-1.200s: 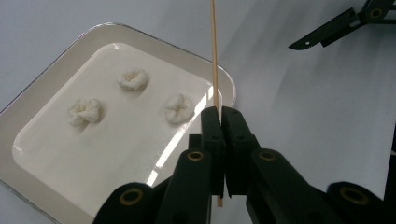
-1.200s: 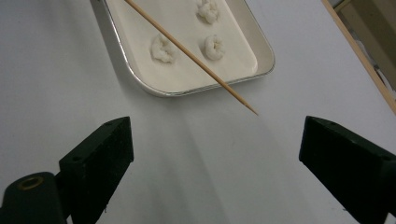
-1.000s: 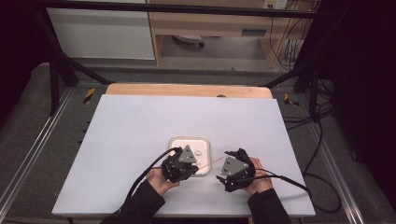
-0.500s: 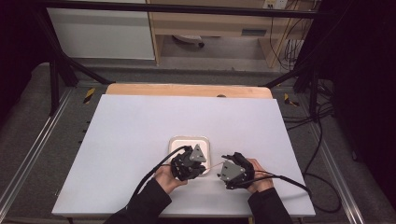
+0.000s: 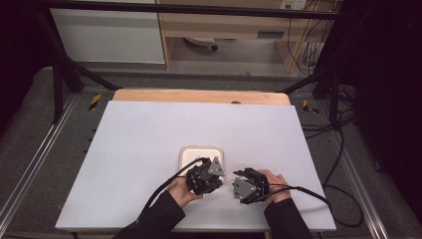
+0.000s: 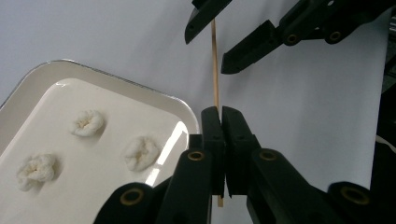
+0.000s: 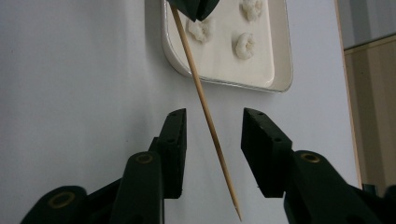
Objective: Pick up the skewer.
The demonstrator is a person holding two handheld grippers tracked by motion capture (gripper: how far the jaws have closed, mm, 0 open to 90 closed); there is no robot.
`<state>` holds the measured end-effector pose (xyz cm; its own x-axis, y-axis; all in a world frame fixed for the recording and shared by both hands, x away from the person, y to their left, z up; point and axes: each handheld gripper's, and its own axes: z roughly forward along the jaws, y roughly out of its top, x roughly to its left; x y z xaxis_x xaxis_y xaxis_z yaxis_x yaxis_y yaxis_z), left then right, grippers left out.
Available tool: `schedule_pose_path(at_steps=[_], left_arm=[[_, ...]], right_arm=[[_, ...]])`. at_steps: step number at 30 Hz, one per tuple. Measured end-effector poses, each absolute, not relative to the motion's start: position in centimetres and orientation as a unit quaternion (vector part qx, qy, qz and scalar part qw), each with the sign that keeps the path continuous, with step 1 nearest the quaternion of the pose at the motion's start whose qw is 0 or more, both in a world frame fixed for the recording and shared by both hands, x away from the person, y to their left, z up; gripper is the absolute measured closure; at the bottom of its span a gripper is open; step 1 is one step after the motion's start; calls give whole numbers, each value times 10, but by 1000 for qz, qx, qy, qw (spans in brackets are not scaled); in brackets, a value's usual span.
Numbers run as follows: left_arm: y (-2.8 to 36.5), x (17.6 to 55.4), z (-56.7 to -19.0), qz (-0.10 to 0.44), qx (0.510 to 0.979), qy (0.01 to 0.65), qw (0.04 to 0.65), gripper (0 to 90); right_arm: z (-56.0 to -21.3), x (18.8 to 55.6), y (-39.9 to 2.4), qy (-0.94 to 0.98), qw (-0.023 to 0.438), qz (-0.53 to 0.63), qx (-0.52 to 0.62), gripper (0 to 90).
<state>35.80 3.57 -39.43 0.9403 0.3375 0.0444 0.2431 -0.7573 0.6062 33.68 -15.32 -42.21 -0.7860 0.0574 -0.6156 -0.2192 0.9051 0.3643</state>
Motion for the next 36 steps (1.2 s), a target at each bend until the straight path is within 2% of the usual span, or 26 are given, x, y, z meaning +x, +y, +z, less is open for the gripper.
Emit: schedule_pose_path(at_steps=[17,30,36], left_arm=[[42,357,-393,73,939,144,304,886],[46,361,-394,67,938,151,304,871],[51,363,-392,73,943,158,284,696]], right_arm=[[-423,337,-154,918,337,177,-110,848],[-421,334,-152,913,344,161,-149,890],[-419,334,-150,913,351,145,-148,890]])
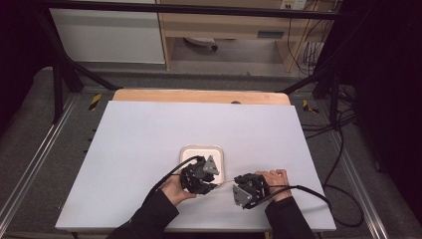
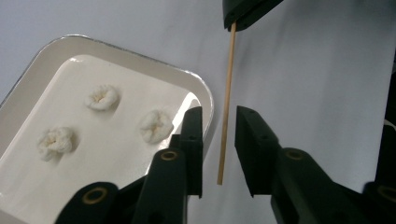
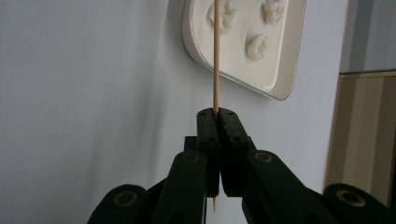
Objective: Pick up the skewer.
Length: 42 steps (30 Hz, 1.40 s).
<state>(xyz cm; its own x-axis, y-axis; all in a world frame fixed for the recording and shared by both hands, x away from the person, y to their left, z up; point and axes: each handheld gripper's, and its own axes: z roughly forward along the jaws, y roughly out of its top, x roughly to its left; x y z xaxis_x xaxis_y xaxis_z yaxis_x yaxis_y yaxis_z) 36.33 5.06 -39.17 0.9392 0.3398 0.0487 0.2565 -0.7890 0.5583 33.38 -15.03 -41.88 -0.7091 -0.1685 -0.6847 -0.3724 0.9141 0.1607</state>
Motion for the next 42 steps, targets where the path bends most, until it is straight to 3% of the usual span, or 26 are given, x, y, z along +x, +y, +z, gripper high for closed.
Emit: schedule_pose_path(at_steps=[4,9,10,18,31,36,37,38,42], left_arm=[[50,367,-395,67,949,164,262,671],[46,371,-399,51,955,165,243,702],[45,371,-400,49,956,165,237,752],[40,370,-403,49,963,148,219,867],[36,365,-404,61,967,137,204,885],[42,364,-402,66,965,141,209,885],[44,364,-402,68,964,144,214,885],[46,364,-402,69,963,147,217,885],[56,364,-401,77,960,159,217,885]], right_arm=[[-418,334,-147,913,354,137,-153,890],[-417,334,-144,912,355,128,-157,890],[-417,334,-143,913,355,121,-161,890],[-414,333,-136,911,357,114,-175,890],[-415,331,-134,911,357,110,-174,880],[-412,333,-137,910,364,155,-122,703],[-412,333,-137,910,364,155,-122,703],[-411,335,-141,912,359,178,-91,627],[-409,339,-150,919,324,223,-16,509]])
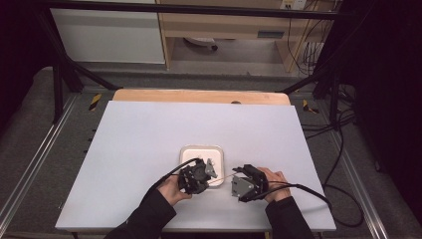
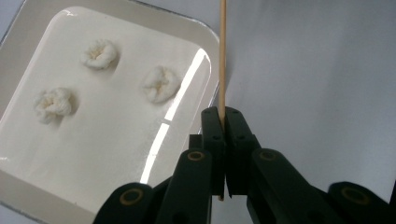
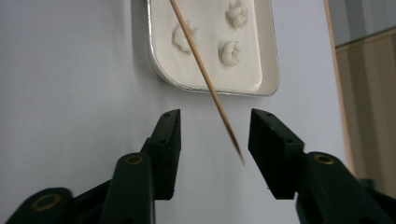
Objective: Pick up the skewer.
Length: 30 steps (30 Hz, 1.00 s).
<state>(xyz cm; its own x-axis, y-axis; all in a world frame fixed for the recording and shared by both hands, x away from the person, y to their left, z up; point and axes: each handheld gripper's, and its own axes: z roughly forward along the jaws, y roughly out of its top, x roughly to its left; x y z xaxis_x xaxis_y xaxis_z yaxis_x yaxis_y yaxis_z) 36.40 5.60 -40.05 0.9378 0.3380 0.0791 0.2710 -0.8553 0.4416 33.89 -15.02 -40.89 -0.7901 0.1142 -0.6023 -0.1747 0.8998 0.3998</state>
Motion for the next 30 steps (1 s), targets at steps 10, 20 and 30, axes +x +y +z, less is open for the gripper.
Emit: schedule_pose_path(at_steps=[10,20,30], left_arm=[[84,360,-401,85,948,189,242,883],[122,354,-404,95,918,240,302,883],[152,344,-413,113,885,284,350,882]], right_arm=[[-411,351,-173,905,255,306,150,276],[-413,358,-176,890,215,333,227,157],[-412,363,-168,872,201,359,264,93]])
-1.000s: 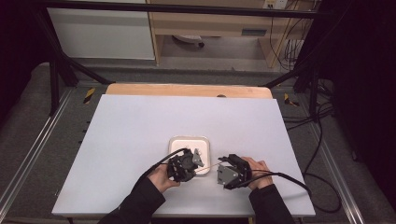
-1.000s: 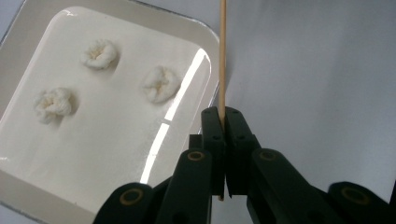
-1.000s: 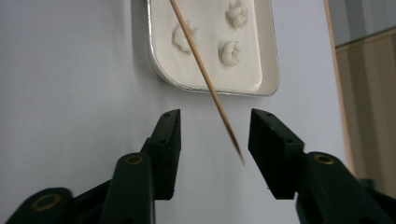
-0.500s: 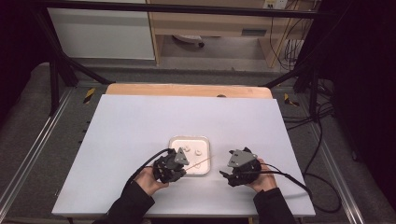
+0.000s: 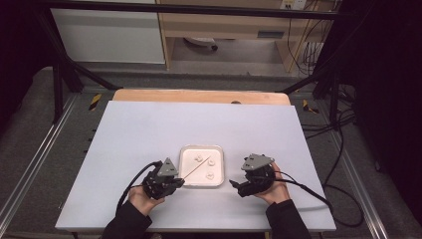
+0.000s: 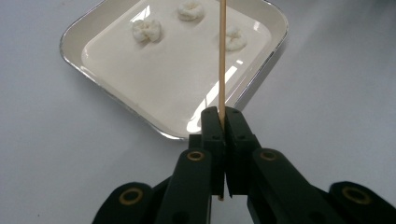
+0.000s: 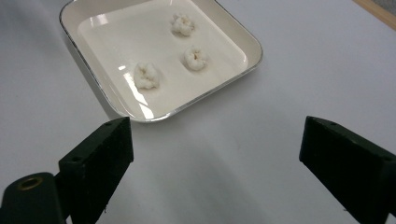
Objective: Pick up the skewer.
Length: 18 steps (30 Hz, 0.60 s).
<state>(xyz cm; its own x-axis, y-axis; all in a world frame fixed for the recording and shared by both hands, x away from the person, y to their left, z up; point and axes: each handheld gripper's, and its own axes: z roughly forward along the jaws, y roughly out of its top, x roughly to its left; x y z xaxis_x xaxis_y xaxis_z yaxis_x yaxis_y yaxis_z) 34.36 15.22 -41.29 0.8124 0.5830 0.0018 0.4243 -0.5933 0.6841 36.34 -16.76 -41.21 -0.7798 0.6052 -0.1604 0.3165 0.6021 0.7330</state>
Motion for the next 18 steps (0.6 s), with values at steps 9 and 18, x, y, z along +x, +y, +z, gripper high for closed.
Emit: schedule_pose_path(at_steps=[9,18], left_arm=[[167,340,-420,117,867,303,379,880],[175,338,-424,115,855,316,395,880]], right_arm=[[-410,382,-150,857,189,380,292,61],[-411,401,-128,846,166,392,320,53]])
